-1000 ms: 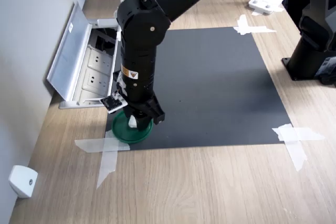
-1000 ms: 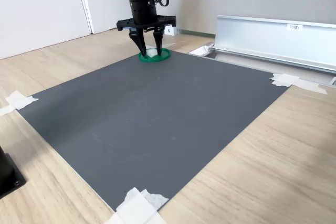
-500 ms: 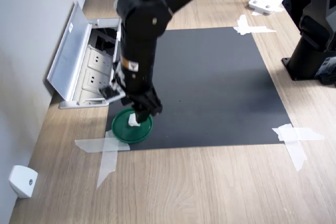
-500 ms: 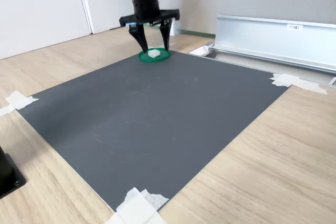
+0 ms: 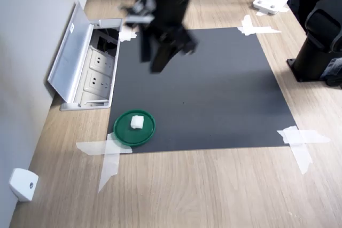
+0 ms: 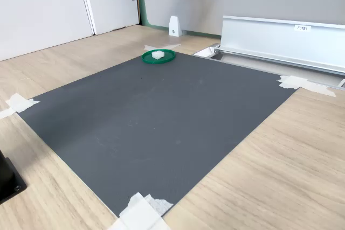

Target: Grasp a white terminal and put it on the green lid.

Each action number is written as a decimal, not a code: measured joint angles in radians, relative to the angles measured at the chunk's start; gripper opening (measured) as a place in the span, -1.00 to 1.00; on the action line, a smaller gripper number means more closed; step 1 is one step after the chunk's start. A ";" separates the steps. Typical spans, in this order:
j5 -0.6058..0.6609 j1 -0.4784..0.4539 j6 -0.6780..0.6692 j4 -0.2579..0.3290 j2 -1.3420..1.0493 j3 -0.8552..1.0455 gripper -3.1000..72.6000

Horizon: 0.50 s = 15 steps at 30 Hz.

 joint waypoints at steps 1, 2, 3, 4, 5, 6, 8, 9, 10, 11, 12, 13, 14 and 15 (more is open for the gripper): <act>-0.015 -0.005 0.030 0.000 -0.045 0.047 -0.41; -0.041 -0.015 0.068 0.000 -0.102 0.097 -0.48; -0.068 -0.028 0.111 0.000 -0.161 0.149 -0.54; -0.101 -0.042 0.148 0.000 -0.221 0.192 -0.58; -0.133 -0.062 0.192 0.000 -0.284 0.247 -0.62; -0.167 -0.087 0.233 -0.001 -0.348 0.304 -0.64; -0.236 -0.141 0.289 -0.004 -0.470 0.407 -0.66; -0.277 -0.173 0.308 -0.007 -0.540 0.462 -0.66; -0.316 -0.206 0.319 -0.011 -0.611 0.516 -0.67; -0.348 -0.236 0.321 -0.011 -0.670 0.568 -0.67; -0.385 -0.263 0.317 -0.011 -0.743 0.617 -0.67; -0.419 -0.287 0.305 -0.014 -0.815 0.663 -0.68; -0.448 -0.309 0.283 -0.016 -0.888 0.708 -0.67; -0.469 -0.328 0.258 -0.017 -0.959 0.752 -0.67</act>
